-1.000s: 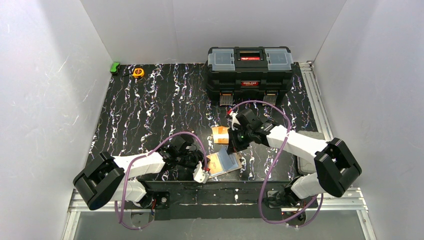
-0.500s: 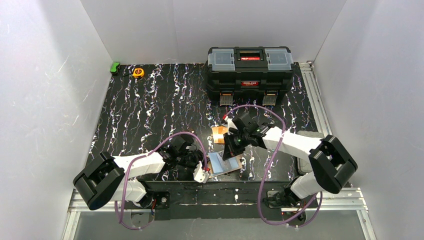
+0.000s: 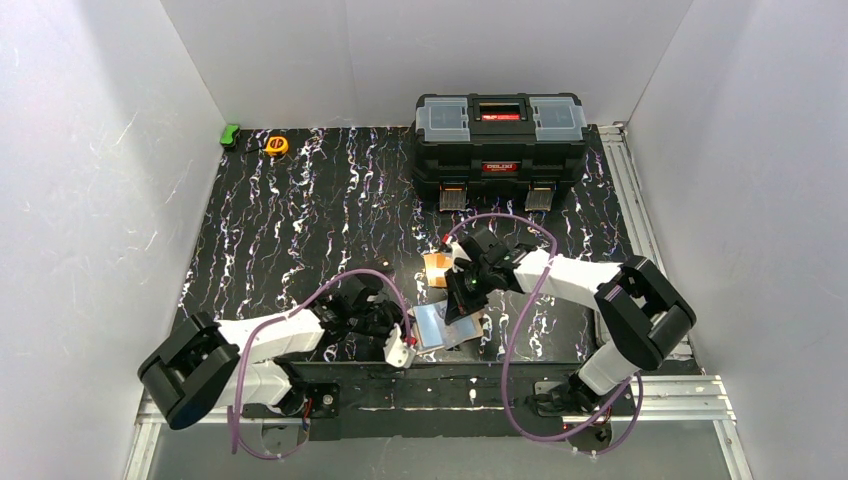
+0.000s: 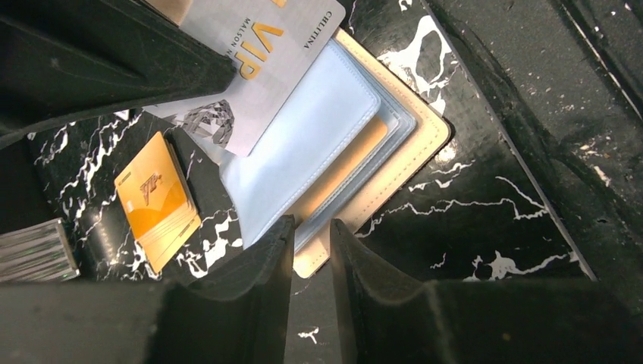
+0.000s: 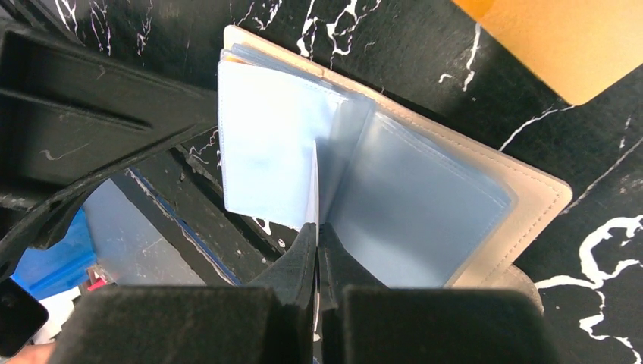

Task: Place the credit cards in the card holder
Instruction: Insert the credit card into the card holder.

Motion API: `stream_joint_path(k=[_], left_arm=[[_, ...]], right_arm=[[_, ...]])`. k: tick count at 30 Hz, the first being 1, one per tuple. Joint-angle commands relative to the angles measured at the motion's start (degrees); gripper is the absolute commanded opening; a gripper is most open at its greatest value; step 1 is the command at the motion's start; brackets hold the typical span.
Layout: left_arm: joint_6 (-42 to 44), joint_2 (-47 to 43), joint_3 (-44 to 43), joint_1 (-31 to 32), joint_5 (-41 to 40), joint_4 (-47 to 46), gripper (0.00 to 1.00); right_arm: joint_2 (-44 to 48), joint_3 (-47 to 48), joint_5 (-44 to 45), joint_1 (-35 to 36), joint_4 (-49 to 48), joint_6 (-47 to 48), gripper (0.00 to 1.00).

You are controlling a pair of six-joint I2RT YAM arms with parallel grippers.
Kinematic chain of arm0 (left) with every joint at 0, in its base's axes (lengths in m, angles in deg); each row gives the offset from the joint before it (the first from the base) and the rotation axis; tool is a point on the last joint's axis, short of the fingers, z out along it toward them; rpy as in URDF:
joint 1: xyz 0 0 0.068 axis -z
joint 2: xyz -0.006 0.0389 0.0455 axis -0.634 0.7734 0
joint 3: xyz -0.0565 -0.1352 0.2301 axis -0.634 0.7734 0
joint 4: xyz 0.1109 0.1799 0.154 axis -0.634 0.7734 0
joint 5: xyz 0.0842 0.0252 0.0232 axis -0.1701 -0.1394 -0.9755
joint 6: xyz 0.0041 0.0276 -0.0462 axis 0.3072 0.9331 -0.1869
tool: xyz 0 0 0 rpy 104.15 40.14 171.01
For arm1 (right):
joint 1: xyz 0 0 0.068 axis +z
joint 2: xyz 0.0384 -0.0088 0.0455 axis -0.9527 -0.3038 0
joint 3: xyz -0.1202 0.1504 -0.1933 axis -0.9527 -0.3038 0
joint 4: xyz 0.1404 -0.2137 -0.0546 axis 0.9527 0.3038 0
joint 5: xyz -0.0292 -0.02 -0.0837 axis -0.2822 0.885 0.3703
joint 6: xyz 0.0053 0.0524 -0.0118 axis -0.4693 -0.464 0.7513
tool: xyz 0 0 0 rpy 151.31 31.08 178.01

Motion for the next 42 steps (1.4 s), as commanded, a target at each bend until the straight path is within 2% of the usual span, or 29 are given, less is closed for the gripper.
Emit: stream_joint_path(k=[1,8,15,16,18,19,22,26,30,36,42], left_arm=[[-0.54,-5.07,1.60,0.25,-1.38,2.94,0.21],[1.57,-11.45,4.84,0.24,0.01,5.66,0.16],[3.23,-7.09,5.56,0.21,1.41,-0.96,0.19],[3.45,-5.94,5.26,0.23,1.59,-2.14,0.20],[3.44,-3.42,4.85,0.19,2.02,-5.41,0.34],[3.43,-2.32,4.83,0.19,2.33,-7.04,0.37],[3.92,-0.26,4.66,0.22,3.90,-10.03,0.39],[7.41,0.46,4.54,0.20,6.68,-8.15,0.44],[11.54,0.71,4.64,0.25,8.53,-4.40,0.44],[13.14,3.75,3.40,0.23,8.53,-3.94,0.44],[13.16,7.02,2.02,0.26,7.88,-4.69,0.35]], right_arm=[[-1.55,2.42,-0.24,-1.45,-0.42,-0.15,0.01],[-0.45,1.30,-5.02,-7.04,-2.15,-0.45,0.01],[-0.84,1.31,-9.04,-9.12,-4.02,-1.06,0.01],[-0.33,1.08,-10.12,-9.56,-4.73,-1.39,0.01],[1.03,0.43,-11.83,-11.48,-6.35,-1.88,0.01],[1.70,0.15,-11.94,-12.20,-6.85,-2.10,0.01],[2.08,0.28,-10.61,-13.11,-7.46,-1.97,0.01],[0.24,-1.13,-9.90,-13.11,-10.58,-3.24,0.01],[-1.06,-3.46,-9.82,-13.11,-14.77,-4.64,0.01],[-1.84,-6.84,-8.27,-13.11,-19.84,-6.11,0.01],[-3.02,-9.38,-10.32,-13.11,-23.02,-7.52,0.01]])
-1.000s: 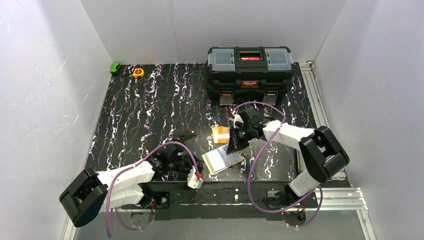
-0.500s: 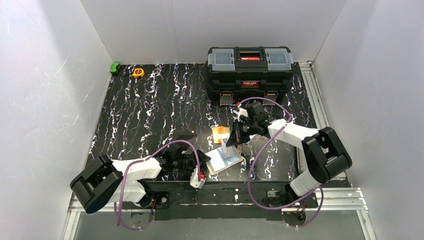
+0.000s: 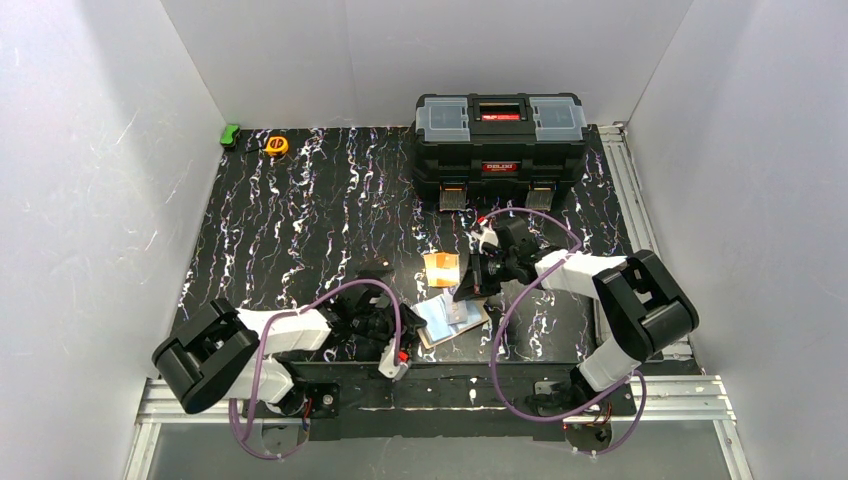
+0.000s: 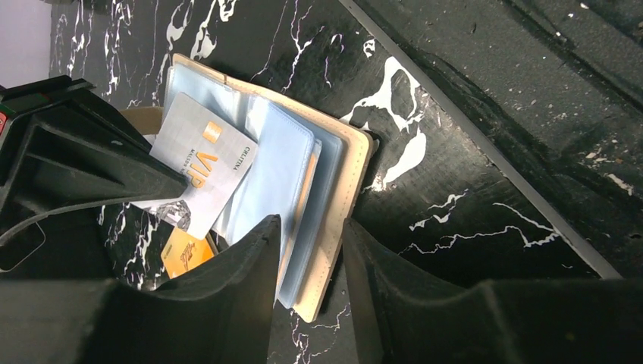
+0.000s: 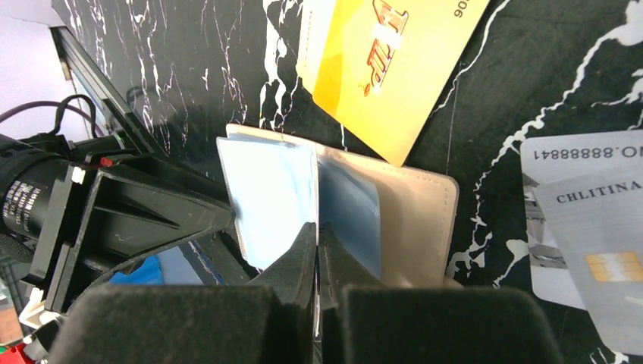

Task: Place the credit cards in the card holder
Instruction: Insert the credit card into the card holder.

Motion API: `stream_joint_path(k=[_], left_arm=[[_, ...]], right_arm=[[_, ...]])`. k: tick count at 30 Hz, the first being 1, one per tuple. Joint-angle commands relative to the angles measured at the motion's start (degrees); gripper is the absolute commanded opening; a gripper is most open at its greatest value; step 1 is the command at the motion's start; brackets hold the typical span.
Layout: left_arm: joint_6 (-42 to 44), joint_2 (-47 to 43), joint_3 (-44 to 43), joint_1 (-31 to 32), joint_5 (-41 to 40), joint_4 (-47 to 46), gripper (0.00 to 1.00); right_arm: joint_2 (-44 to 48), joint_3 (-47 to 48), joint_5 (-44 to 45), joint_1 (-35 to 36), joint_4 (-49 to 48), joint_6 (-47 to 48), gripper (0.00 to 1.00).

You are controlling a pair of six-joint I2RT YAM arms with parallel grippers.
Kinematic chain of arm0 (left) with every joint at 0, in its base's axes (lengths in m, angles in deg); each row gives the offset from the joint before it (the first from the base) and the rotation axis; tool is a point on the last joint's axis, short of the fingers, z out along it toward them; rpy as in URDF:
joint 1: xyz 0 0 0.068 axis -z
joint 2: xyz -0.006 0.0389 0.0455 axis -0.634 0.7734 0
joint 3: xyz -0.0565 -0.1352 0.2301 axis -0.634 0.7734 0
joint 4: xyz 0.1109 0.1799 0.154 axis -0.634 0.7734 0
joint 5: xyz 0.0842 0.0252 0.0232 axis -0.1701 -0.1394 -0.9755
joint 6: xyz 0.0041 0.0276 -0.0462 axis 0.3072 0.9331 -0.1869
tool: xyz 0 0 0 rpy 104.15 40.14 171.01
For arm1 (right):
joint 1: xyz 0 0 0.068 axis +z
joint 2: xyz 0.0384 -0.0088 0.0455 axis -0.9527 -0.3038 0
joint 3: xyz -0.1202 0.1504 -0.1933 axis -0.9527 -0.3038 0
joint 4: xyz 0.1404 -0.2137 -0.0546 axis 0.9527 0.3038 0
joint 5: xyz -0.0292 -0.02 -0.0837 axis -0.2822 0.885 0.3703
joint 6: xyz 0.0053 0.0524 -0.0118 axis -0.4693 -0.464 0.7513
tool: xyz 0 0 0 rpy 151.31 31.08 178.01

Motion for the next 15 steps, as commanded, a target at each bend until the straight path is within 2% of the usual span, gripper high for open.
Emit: stream_joint_path(k=[1,13,15], left_arm=[[0.55,2.91,-0.79,0.27,0.44,3.94,0.34],[2.61,3.12,-0.83,0.22,-0.48,5.91,0.24],[3.32,3.04,0.72,0.26,-0.36,2.71,0.22]], right_arm=[[-1.48,-2.17,-1.22,0.31,-4.93,-1.22,0.01],[2.06,-6.51,0.08,0.31,-4.00,-0.83,0.01],[4.44,-8.09,0.74,0.24,-3.98,-1.46,0.01]])
